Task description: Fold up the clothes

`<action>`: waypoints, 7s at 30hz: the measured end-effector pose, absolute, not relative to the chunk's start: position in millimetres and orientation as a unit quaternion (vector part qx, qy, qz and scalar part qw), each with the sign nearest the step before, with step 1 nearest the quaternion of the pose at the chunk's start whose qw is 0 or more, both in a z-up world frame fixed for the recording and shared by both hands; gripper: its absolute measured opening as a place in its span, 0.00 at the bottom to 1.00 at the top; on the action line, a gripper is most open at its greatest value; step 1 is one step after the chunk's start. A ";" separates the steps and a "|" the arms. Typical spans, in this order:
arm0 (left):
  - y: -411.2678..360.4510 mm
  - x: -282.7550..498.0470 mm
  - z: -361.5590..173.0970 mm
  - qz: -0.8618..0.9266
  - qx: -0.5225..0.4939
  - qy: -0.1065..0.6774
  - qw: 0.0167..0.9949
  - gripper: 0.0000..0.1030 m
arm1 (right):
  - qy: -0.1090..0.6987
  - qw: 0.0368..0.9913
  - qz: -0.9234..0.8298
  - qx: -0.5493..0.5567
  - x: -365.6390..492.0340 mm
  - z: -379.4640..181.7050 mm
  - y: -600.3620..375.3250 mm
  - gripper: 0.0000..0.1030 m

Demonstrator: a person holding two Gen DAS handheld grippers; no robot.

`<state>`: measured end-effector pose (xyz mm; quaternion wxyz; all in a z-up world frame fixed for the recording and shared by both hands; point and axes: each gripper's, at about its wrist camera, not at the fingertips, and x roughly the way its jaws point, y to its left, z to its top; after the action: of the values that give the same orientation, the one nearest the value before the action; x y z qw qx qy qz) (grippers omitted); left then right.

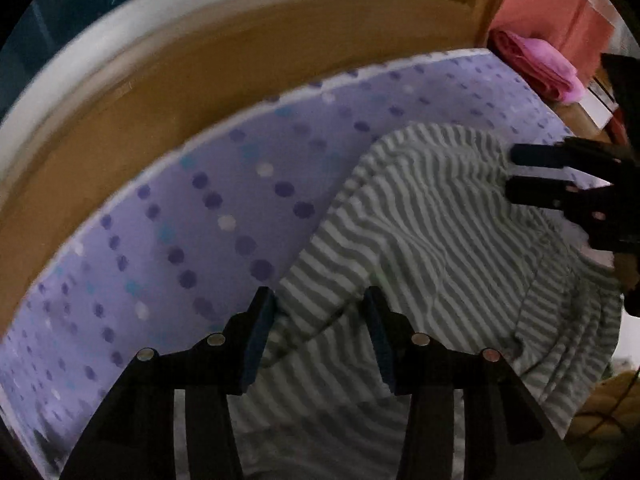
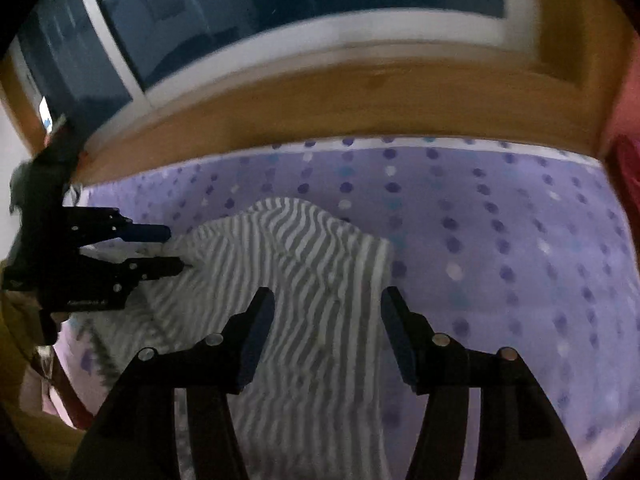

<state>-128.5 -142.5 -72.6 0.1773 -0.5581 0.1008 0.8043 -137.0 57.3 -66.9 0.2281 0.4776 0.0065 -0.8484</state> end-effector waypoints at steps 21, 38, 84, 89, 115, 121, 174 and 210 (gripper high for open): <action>-51.3 -154.6 26.6 0.885 -0.441 0.050 0.140 0.09 | 0.006 0.245 -0.903 0.353 -144.1 -3.0 133.1 0.08; -39.7 -177.2 -14.3 0.875 -0.473 0.030 0.103 0.15 | 0.001 0.161 -0.878 0.451 -208.2 -82.6 163.7 0.24; -96.3 47.6 -47.5 0.853 -0.460 0.151 0.196 0.26 | 0.039 0.105 -0.876 0.470 29.2 -70.1 105.8 0.43; -76.9 39.3 -50.2 0.845 -0.465 0.166 0.205 0.26 | 0.036 0.109 -0.873 0.474 8.8 -72.0 111.6 0.43; -63.8 1.7 -64.9 0.847 -0.492 0.126 0.155 0.26 | 0.118 0.161 -0.879 0.433 -18.6 -86.7 90.4 0.46; -63.5 -2.2 -65.9 0.853 -0.486 0.128 0.145 0.16 | 0.126 0.174 -0.879 0.425 -18.2 -87.1 90.0 0.43; -330.7 138.0 -18.5 0.879 -0.474 -0.048 0.024 0.19 | -0.050 0.287 -0.849 0.440 103.7 -49.7 -58.3 0.77; -507.3 -17.6 -79.8 0.835 -0.547 -0.063 -0.012 0.39 | 0.020 0.340 -0.825 0.451 27.6 -65.5 -315.5 0.76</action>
<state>-17.6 -507.3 -79.8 -0.0120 -0.5468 -0.0630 0.8348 27.6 -315.5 -65.5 0.3398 0.4512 0.0196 -0.8250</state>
